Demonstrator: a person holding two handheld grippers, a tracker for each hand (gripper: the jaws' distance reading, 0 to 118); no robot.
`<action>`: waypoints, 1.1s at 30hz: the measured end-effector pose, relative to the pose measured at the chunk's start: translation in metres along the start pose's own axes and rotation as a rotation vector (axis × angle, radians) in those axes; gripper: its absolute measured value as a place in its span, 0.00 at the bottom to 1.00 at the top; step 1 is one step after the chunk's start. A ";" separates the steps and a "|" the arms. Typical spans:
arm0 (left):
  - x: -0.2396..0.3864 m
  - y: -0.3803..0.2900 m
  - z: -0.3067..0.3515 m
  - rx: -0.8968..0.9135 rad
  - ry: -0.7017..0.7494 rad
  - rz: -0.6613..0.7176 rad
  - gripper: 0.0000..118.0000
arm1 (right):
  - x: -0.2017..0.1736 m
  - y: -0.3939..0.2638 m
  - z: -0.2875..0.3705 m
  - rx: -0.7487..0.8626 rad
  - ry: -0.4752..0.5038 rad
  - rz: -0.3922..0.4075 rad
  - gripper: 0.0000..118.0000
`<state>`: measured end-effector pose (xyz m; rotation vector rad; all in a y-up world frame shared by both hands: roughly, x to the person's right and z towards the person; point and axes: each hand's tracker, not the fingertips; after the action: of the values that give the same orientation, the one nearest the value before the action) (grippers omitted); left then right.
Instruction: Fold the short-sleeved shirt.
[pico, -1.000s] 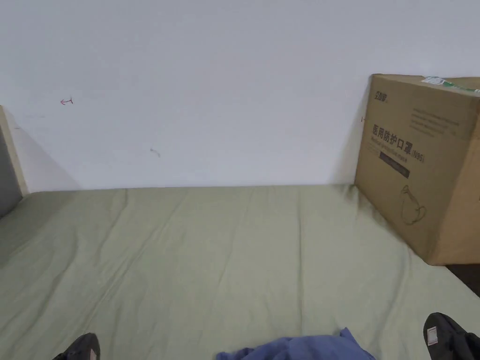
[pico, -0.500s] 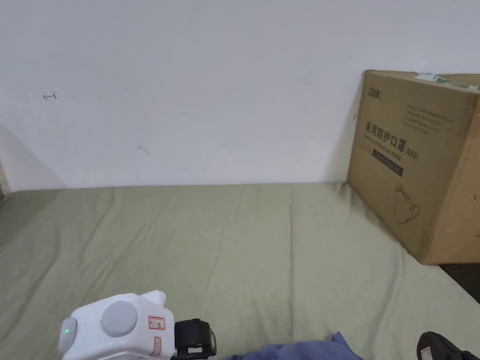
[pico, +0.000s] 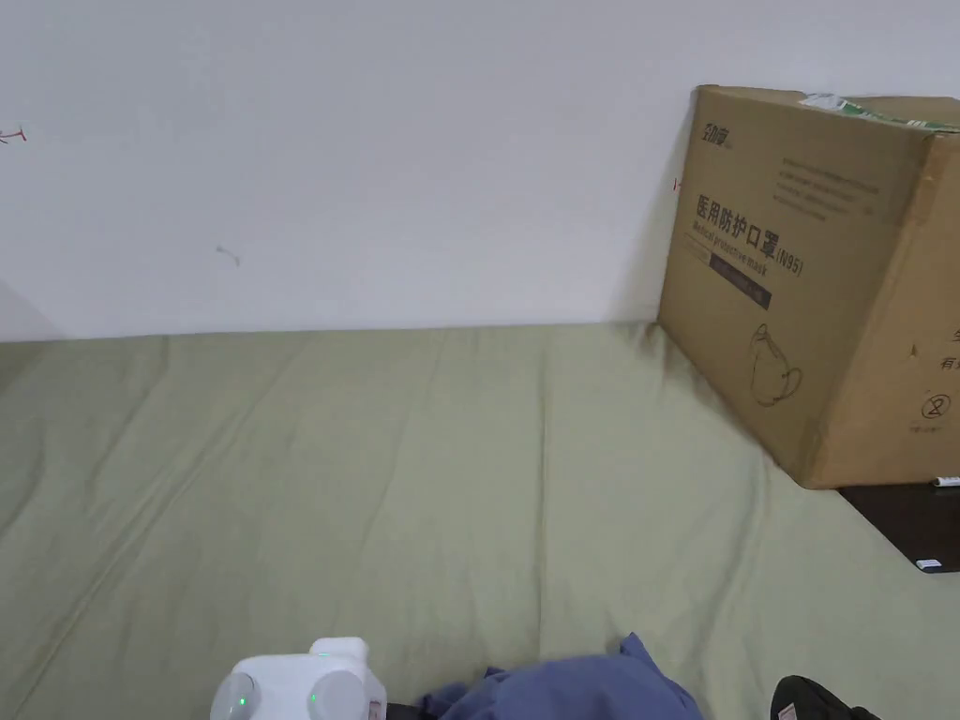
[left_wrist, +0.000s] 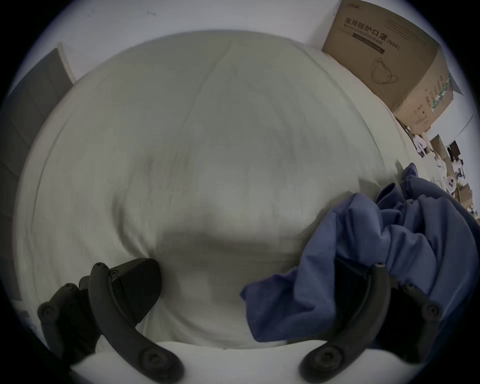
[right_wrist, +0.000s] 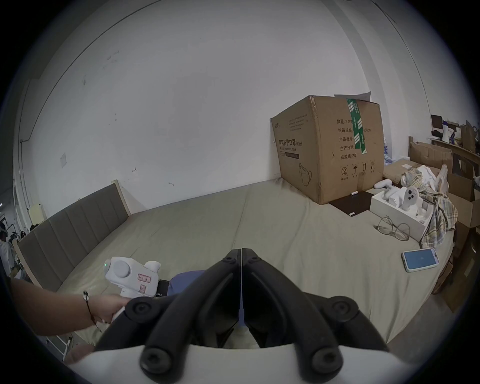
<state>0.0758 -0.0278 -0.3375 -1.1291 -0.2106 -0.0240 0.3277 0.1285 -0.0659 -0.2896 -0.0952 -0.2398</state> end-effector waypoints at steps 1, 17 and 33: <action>0.001 -0.001 0.004 -0.002 -0.002 0.001 0.96 | 0.001 0.000 -0.001 -0.001 0.000 -0.006 0.01; -0.031 -0.048 0.146 0.339 -0.194 0.092 0.05 | 0.038 0.046 -0.198 -0.573 0.146 0.054 0.15; -0.078 -0.072 0.150 0.322 -0.148 0.126 0.05 | 0.033 -0.029 -0.325 -1.006 -0.028 0.096 0.66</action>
<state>-0.0328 0.0694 -0.2251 -0.8212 -0.2645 0.2000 0.3710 -0.0015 -0.3638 -1.2954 0.0201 -0.1723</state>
